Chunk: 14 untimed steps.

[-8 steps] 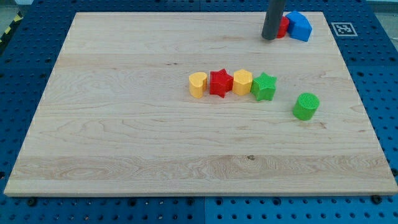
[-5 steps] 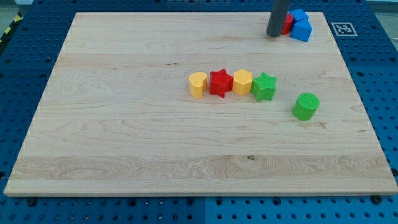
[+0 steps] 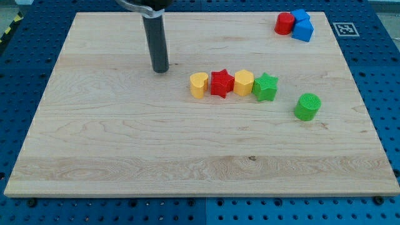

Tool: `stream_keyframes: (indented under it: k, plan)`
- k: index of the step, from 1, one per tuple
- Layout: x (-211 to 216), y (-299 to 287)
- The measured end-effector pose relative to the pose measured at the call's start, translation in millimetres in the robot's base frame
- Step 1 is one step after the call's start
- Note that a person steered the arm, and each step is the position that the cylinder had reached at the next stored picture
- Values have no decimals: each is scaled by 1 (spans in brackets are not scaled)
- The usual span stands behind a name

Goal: Place the red star to the bottom left of the red circle

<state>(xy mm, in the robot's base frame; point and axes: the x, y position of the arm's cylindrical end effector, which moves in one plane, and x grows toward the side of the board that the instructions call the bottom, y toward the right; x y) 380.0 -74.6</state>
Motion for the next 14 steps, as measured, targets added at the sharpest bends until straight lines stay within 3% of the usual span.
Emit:
stream_keyframes:
  k: [2,4,6,14]
  plan:
    - [34,48]
    - [111,100]
    - [134,117]
    - [2,112]
